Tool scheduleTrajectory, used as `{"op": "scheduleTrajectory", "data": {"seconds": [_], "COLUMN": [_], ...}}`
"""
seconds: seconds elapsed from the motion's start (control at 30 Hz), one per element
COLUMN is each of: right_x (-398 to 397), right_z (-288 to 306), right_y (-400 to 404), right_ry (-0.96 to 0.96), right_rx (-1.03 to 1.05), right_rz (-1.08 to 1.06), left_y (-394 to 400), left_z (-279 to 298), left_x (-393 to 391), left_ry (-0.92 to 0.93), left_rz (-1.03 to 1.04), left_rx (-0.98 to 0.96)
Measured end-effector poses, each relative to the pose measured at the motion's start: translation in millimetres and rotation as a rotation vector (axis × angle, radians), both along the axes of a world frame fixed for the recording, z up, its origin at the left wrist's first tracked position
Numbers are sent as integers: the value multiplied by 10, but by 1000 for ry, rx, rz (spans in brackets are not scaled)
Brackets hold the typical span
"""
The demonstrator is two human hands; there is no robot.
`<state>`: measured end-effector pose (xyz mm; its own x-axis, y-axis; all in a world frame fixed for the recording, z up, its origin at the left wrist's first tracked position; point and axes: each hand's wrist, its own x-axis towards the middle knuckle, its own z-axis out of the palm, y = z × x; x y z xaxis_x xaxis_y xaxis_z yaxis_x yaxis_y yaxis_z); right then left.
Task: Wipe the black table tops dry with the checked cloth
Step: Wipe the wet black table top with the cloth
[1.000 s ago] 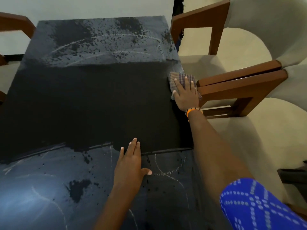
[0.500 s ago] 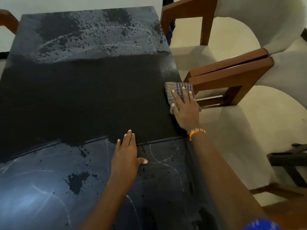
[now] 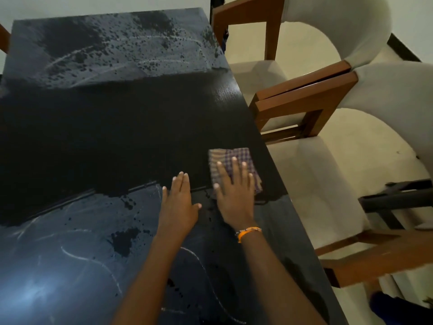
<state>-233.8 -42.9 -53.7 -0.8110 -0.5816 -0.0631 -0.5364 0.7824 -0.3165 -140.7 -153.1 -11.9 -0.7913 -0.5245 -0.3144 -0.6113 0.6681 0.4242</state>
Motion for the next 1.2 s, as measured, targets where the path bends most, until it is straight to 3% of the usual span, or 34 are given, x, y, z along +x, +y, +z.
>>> {"op": "scheduleTrajectory", "data": {"seconds": [0.27,0.43,0.73,0.9,1.2], "right_x": [926,839,467,1170,2717], "right_z": [9,110,33,-40,-23], "right_y": [-1172,-1354,-1216,-1877,-3333], "right_ry": [-94,72,117,170,68], "right_rx": [-30,46,22,41,8], "right_rz": [364,471,132,222,568], "left_y": [-630,-857,-1184,-1537,-2024], "left_z": [137,103,31,58,-61], "left_x": [748,1172,1717,2148,2955], "left_ry": [70,24,86,99,107], "left_rz": [252,319,343,442,648], "left_rx": [-1,46,22,-12,45]}}
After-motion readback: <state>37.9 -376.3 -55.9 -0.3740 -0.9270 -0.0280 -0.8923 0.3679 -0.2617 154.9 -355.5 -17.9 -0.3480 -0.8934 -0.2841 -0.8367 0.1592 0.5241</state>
